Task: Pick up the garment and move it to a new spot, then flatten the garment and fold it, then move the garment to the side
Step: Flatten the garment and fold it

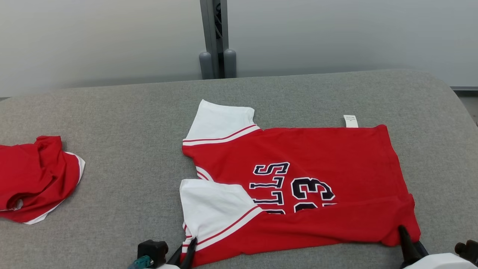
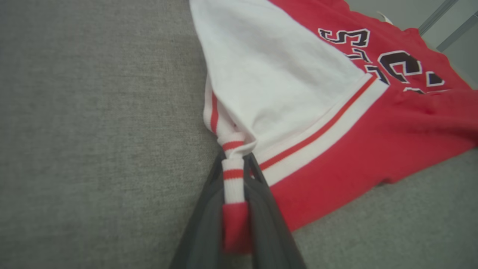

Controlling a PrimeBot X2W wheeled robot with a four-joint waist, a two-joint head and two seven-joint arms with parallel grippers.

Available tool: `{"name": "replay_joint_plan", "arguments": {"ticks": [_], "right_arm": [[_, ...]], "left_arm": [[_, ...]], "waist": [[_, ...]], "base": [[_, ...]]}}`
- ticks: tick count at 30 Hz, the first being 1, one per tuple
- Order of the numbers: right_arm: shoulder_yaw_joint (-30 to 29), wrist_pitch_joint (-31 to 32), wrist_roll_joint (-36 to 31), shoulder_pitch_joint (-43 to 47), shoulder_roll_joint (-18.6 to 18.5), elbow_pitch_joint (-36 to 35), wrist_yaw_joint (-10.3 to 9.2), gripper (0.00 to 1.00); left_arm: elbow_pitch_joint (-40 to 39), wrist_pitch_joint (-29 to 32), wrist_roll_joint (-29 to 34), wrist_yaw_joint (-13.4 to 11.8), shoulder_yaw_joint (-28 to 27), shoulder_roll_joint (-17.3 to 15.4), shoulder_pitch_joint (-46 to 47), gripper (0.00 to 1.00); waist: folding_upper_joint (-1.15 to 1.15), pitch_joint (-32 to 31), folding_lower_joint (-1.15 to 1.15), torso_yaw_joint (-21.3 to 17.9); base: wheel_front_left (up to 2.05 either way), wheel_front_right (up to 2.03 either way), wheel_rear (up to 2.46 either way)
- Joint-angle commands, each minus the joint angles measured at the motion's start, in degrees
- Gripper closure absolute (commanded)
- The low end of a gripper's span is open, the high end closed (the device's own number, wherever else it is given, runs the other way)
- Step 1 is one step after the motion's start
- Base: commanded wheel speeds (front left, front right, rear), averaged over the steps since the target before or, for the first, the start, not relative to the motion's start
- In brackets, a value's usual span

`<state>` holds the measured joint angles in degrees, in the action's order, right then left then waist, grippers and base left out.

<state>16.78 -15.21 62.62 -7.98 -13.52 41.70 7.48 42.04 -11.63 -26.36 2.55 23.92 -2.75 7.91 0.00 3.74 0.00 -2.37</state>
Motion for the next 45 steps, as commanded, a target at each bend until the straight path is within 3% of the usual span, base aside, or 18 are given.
{"name": "replay_joint_plan", "arguments": {"ticks": [1, 16, 21, 30, 37, 45], "right_arm": [[0.20, 0.08, 0.35, -0.49, -1.14, -0.07, 0.03, 1.00], [1.93, 0.03, 1.14, -1.52, -4.63, -0.19, 0.02, 1.00], [5.04, 0.69, 3.11, -1.82, -6.09, -0.60, 0.02, 1.00], [12.05, 12.09, 7.91, -2.44, -11.38, -3.08, 0.02, 1.00], [13.46, 21.07, 10.84, -2.99, -15.51, -3.77, 0.01, 1.00], [13.22, 26.58, 12.79, -2.64, -17.56, -5.00, 0.01, 1.00]], "left_arm": [[1.19, 0.54, -0.11, 0.11, 0.28, -0.36, 0.10, 1.00], [0.07, -1.57, 3.91, -0.99, 2.71, -3.82, 2.79, 1.00], [-0.29, -0.34, 4.88, 0.37, 4.34, -5.02, 3.72, 1.00], [-3.54, 10.45, 2.74, 3.90, 7.79, -8.55, 2.70, 1.00], [-10.23, 17.81, 3.05, 4.42, 10.41, -13.61, 1.64, 1.00], [-18.25, 27.98, -0.34, 4.74, 12.38, -17.23, -1.44, 1.00]], "waist": [[0.00, 0.00, 0.00, 0.13], [0.00, -1.58, 0.00, 0.63], [0.00, -2.53, 0.00, 0.38], [0.00, -4.19, 0.00, -1.00], [0.00, -4.89, 0.00, -1.65], [0.00, -5.27, 0.00, -1.74]], "base": [[0.00, 0.00, 0.00], [0.00, 0.00, 0.00], [0.00, 0.00, 0.00], [0.00, 0.00, 0.00], [0.00, 0.00, 0.00], [0.00, 0.00, 0.00]]}}
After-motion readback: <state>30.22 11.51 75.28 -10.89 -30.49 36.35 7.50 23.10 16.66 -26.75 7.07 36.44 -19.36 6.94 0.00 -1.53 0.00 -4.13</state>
